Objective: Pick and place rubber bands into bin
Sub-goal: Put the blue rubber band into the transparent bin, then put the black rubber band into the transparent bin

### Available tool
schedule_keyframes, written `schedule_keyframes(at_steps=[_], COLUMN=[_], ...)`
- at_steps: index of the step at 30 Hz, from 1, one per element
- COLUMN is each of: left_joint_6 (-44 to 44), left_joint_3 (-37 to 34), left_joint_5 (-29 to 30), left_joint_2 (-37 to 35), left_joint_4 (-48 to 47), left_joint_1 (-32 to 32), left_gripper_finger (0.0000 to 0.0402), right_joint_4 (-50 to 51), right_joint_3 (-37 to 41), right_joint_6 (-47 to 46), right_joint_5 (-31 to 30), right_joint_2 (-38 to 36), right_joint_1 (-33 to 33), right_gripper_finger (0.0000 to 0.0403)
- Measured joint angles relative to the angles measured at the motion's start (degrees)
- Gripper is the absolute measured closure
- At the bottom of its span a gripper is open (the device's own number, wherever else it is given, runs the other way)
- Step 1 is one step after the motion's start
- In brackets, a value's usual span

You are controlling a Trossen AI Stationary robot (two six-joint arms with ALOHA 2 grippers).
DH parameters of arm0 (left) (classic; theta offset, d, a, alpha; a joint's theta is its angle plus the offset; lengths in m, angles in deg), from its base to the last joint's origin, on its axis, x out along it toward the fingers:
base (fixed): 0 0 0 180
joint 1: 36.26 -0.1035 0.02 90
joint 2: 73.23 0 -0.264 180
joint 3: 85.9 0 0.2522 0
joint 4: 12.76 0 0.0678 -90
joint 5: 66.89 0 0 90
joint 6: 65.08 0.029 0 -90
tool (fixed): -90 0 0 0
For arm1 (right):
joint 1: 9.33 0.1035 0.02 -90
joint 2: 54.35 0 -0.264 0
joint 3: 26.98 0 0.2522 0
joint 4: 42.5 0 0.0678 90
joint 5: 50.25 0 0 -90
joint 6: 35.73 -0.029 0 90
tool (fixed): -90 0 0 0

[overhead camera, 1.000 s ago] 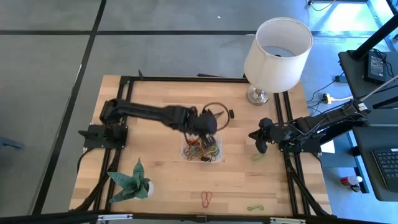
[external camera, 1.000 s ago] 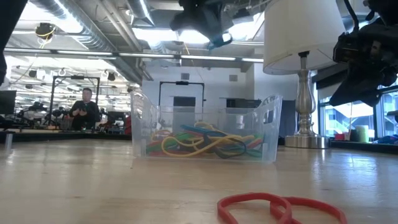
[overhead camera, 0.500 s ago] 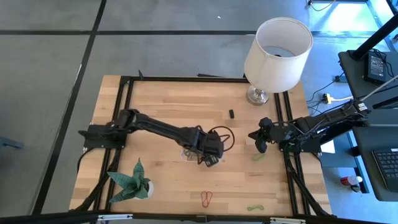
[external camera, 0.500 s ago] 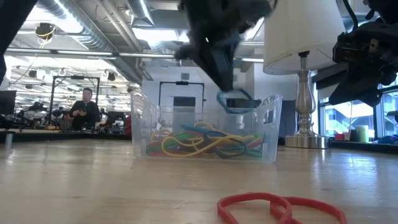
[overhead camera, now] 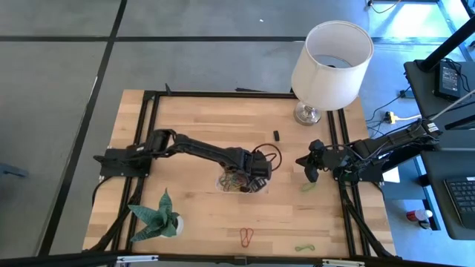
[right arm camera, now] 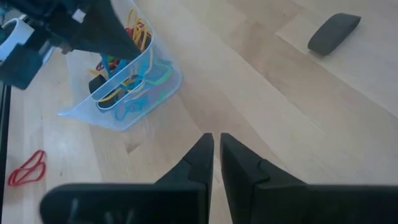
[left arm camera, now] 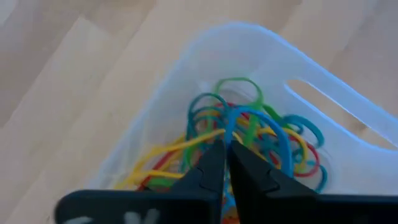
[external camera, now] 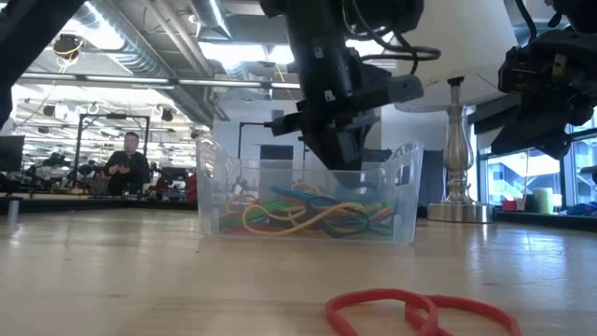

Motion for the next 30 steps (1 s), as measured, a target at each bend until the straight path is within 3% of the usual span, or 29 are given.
schedule_keyframes(at_steps=[8,13,22,30], left_joint_6=[0.8,4.3,5.9,11.9], left_joint_3=[0.0,0.0,0.0,0.1], left_joint_5=[-3.4,-7.3,-6.9,0.1], left_joint_2=[-0.5,-0.5,-2.9,-9.3], left_joint_4=[-0.2,-0.3,-4.5,-7.8], left_joint_1=[-1.2,-1.2,-1.2,-1.1], left_gripper_finger=[0.0313,0.0291,0.0311,0.0349], right_joint_4=[0.0,0.1,-0.2,-5.0], right_joint_3=[0.0,0.0,0.0,0.0], right_joint_6=[0.2,0.3,0.3,0.2], right_joint_5=[0.0,0.0,0.0,-2.5], right_joint_2=[0.0,0.0,0.0,0.7], right_joint_1=[0.0,0.0,0.0,0.0], right_gripper_finger=[0.037,0.037,0.037,0.037])
